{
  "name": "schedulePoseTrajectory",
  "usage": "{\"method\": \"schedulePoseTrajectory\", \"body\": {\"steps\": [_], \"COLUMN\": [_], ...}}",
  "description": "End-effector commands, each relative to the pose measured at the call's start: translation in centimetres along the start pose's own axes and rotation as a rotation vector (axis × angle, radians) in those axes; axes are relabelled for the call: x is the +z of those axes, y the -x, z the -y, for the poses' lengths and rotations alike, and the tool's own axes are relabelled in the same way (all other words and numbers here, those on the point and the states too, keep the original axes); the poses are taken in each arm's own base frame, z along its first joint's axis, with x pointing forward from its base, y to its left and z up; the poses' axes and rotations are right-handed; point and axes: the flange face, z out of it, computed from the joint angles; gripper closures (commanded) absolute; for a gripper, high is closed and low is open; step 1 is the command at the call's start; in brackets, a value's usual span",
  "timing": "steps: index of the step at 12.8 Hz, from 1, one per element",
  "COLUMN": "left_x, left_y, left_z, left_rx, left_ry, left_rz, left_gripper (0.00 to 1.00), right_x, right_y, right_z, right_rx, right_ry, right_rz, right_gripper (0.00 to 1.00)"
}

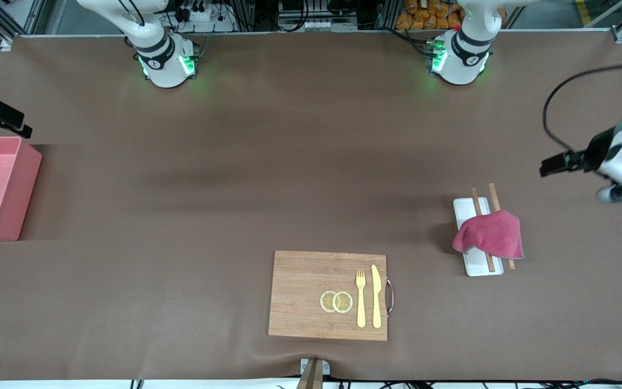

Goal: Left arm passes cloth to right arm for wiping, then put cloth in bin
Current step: 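Reach the left gripper down to the pink cloth on the tray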

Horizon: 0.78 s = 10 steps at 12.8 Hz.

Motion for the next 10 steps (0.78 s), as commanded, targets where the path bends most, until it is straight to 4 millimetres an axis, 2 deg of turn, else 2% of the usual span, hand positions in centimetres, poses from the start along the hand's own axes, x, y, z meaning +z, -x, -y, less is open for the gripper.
{"method": "schedulePoseTrajectory", "body": {"steps": [1, 2, 5, 6, 8, 10], "left_x": [4.6, 6.4, 10.4, 11.4, 13.1, 14.3], "left_y": [-0.2, -1.2, -3.6, -4.1, -5.1, -5.5], "left_z": [0.4, 0.2, 0.0, -0.4, -0.4, -0.5], "left_rx": [-0.006, -0.014, 0.001, 0.003, 0.003, 0.004], "left_ry": [0.009, 0.011, -0.009, -0.005, 0.0, 0.002], "left_rz": [-0.063, -0.063, -0.085, -0.097, -0.117, -0.12], "left_gripper": [0.0, 0.0, 0.0, 0.07, 0.18, 0.25], "right_x": [0.7, 1.3, 2.9, 3.6, 6.5, 7.9], "right_y": [-0.6, -0.9, -1.8, -2.1, -3.6, -4.9], "right_z": [1.1, 1.8, 4.4, 5.7, 8.2, 10.4], "right_rx": [-0.016, -0.031, -0.076, -0.098, -0.136, -0.159], "right_ry": [-0.011, -0.01, -0.006, -0.001, 0.006, 0.009], "right_rz": [0.014, 0.023, 0.052, 0.064, 0.109, 0.092], "right_gripper": [0.0, 0.0, 0.0, 0.0, 0.0, 0.0]}}
